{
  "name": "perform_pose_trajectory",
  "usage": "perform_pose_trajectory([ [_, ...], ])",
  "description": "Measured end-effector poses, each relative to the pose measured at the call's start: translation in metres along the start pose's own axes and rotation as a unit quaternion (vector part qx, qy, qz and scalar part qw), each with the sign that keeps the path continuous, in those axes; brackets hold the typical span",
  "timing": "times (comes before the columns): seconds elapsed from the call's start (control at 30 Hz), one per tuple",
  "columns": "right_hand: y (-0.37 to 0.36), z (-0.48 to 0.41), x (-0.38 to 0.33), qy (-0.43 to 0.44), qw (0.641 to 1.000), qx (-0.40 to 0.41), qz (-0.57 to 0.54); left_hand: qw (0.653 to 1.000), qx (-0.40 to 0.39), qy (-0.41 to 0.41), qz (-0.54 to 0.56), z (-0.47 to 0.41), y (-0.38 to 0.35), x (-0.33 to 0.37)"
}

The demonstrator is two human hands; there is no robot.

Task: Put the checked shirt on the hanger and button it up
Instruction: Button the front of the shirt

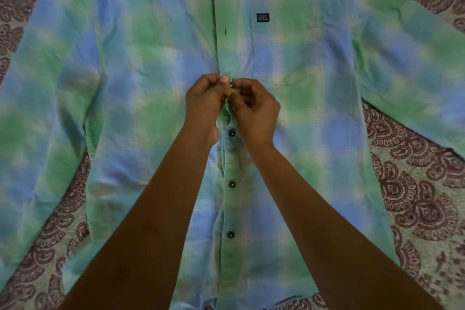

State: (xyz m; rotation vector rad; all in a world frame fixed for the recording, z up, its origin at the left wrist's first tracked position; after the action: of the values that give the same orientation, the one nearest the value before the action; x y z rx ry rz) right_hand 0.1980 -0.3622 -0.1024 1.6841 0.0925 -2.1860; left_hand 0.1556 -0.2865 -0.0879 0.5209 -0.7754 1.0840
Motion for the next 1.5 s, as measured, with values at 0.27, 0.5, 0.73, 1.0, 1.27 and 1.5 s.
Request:
perform_pose_trajectory([
  [0.27, 0.012, -0.007, 0.008, -0.016, 0.997, -0.027, 0.075, 0.980, -0.014, -0.117, -0.163, -0.004, 0.007, -0.008],
  [0.5, 0.012, -0.024, 0.001, -0.145, 0.983, -0.071, 0.092, 0.900, -0.028, -0.300, -0.315, 0.002, 0.007, -0.008],
  [0.73, 0.014, -0.030, -0.010, -0.146, 0.977, -0.101, 0.120, 0.864, 0.035, -0.320, -0.388, -0.008, 0.016, 0.005],
  [1.0, 0.004, -0.046, -0.046, 0.142, 0.966, 0.004, 0.218, 0.941, 0.018, -0.221, -0.254, -0.044, 0.006, 0.050],
  [1.27, -0.035, -0.076, -0.050, 0.194, 0.876, -0.099, 0.429, 0.914, 0.030, -0.245, -0.321, -0.075, -0.020, 0.062],
  [1.5, -0.044, -0.084, -0.052, 0.241, 0.797, -0.118, 0.541, 0.900, 0.059, -0.276, -0.333, -0.076, -0.022, 0.057],
])
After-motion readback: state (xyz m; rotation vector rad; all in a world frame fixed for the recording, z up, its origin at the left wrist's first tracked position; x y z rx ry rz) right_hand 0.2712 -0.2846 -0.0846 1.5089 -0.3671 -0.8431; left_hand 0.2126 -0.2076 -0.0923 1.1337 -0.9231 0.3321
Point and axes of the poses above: each hand's wrist, its own z-axis away from the middle knuckle, its own y-axis out of the back of the hand, x = y × z, the point moved 2 cm from there along -z, towards the middle knuckle, and after that the axes turned 7 degrees about x, right-handed, at the moved point
